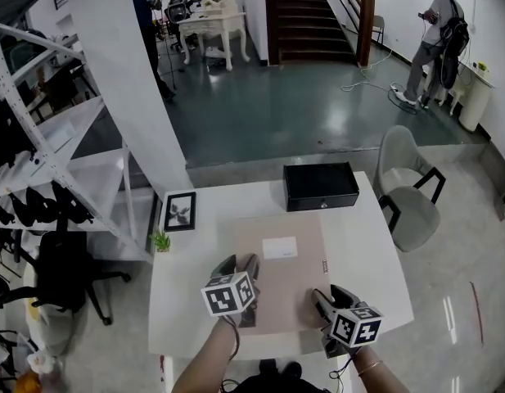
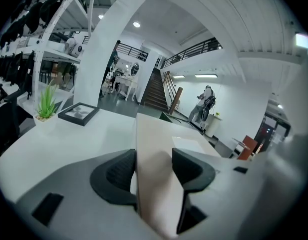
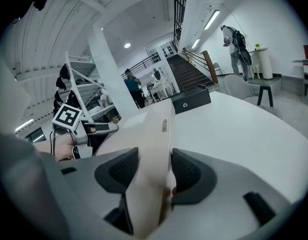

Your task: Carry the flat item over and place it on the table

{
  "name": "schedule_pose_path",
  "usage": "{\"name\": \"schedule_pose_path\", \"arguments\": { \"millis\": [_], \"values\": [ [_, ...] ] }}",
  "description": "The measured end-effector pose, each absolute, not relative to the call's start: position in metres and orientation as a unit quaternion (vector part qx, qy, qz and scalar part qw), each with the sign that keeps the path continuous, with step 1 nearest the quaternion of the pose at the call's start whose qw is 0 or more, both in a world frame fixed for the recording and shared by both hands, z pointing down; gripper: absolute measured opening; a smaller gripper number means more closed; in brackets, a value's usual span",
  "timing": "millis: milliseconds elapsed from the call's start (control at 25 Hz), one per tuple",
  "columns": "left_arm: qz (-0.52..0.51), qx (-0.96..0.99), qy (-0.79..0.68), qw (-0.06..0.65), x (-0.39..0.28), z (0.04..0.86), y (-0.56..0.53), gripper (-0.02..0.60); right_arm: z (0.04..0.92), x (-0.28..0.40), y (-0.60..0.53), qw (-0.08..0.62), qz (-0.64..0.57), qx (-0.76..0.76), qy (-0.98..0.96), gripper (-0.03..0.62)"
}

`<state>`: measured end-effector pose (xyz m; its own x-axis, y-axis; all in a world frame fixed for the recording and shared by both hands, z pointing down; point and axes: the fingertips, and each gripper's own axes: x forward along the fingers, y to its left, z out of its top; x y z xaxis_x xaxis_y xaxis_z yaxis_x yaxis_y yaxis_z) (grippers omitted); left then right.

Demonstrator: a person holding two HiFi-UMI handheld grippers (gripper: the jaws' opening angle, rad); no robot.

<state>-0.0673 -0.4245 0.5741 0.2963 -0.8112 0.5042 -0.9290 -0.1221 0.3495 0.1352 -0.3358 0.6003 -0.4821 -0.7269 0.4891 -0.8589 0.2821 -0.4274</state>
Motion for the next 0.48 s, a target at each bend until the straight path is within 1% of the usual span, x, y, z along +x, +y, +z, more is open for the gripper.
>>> {"name": "schedule_pose_path", "arguments": {
  "millis": [480],
  "values": [
    [0.119, 0.728, -0.587, 0.334, -0.068, 0.589, -0.429, 0.233, 0.609, 0.136, -0.339, 0.11, 0.346, 0.494, -0.79, 0.21]
  ]
}}
